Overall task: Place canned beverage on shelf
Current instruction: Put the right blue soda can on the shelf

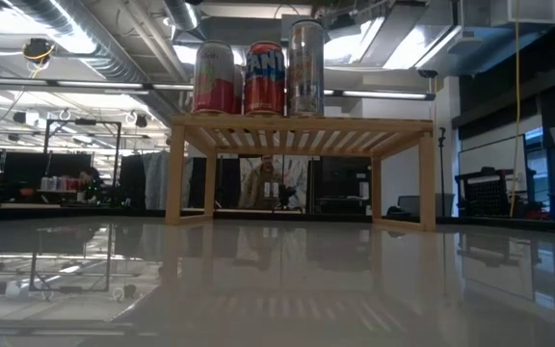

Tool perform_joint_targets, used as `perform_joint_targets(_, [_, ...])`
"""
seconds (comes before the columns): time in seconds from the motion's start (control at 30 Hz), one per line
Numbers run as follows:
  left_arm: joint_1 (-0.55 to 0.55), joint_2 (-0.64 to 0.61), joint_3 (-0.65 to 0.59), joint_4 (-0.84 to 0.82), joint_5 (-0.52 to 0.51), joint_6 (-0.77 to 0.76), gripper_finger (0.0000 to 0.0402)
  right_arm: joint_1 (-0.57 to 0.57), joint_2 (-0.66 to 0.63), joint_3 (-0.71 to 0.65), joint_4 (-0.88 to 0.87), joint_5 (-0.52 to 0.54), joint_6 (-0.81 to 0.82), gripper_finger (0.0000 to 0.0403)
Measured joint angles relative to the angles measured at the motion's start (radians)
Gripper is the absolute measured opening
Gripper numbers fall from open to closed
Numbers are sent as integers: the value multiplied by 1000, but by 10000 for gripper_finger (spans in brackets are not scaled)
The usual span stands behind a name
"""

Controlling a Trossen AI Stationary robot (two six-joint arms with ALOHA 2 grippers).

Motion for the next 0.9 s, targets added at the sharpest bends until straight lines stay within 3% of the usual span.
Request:
perform_joint_targets(0.1, [-4, 1, -1, -13, 8, -1, 286, 0, 13, 1, 7, -3, -5, 211])
perform_joint_targets(0.3, [-6, 0, -1, -33, 9, -5, 224, 0, 15, 1, 3, -6, -4, 211])
perform_joint_targets(0.4, [-6, 0, -1, -32, 4, 0, 216, 0, 15, 1, 2, -5, -4, 211])
perform_joint_targets(0.47, [-6, 0, -1, -33, -8, -10, 229, 0, 15, 1, 2, -6, -7, 211])
perform_joint_targets(0.73, [-6, 30, 0, -17, 2, -21, 345, 3, 16, 1, 9, -9, -21, 211])
perform_joint_targets(0.9, [-4, 37, 0, 9, -8, -14, 362, 2, 17, 1, 36, 5, -33, 211])
